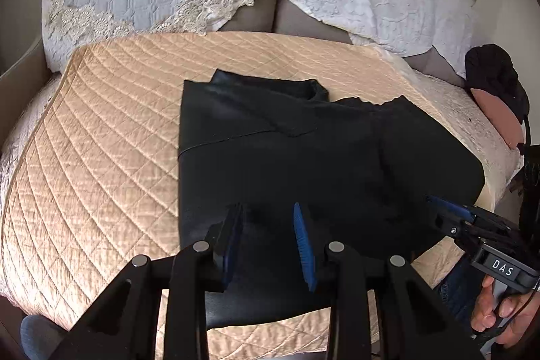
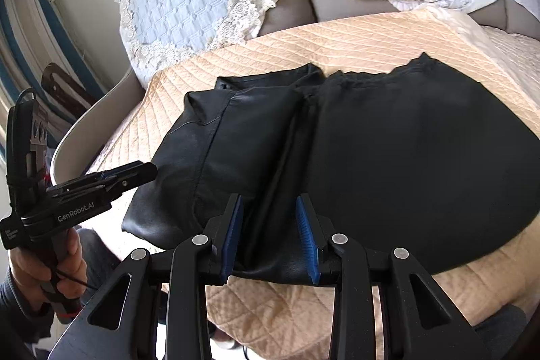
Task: Fold large clothes
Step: 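Open both tools and withdraw from the folded jacket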
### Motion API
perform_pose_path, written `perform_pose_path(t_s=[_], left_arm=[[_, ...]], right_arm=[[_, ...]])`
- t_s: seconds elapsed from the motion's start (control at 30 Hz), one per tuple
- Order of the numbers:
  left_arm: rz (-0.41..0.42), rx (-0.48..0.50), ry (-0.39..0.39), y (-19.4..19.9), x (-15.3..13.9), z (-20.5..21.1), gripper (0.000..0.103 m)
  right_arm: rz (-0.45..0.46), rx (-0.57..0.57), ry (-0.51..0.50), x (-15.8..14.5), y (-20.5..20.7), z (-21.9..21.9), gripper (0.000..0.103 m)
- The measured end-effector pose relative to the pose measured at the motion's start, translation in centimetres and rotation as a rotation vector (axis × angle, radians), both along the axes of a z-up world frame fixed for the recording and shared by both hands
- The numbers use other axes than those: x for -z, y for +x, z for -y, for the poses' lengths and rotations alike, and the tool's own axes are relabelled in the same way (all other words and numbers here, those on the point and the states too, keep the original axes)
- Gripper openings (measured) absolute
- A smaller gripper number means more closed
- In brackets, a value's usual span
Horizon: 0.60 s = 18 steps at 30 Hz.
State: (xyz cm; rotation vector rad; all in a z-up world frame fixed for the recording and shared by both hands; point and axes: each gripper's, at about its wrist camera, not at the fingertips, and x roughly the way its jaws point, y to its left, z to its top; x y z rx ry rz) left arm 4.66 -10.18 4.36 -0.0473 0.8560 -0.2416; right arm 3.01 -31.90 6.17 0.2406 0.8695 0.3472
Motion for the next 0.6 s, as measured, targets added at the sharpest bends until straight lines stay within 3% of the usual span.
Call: perform_pose_path(t_s=[0.3, 0.47, 0.6], left_arm=[[0.006, 0.069, 0.011, 1.1, -0.5, 3.0, 0.034], [-0.016, 0.04, 0.07, 3.1, 2.7, 3.2, 0.039], [0.002, 0.027, 0.096, 3.2, 2.7, 3.7, 0.039]], right_arm=[[-0.007, 0.084, -0.007, 0.0, 0.2, 2.9, 0.035], [-0.03, 0.19, 0.019, 0.5, 0.1, 6.5, 0.035], [-0.031, 0.252, 0.042, 0.4, -0.9, 9.0, 0.041]])
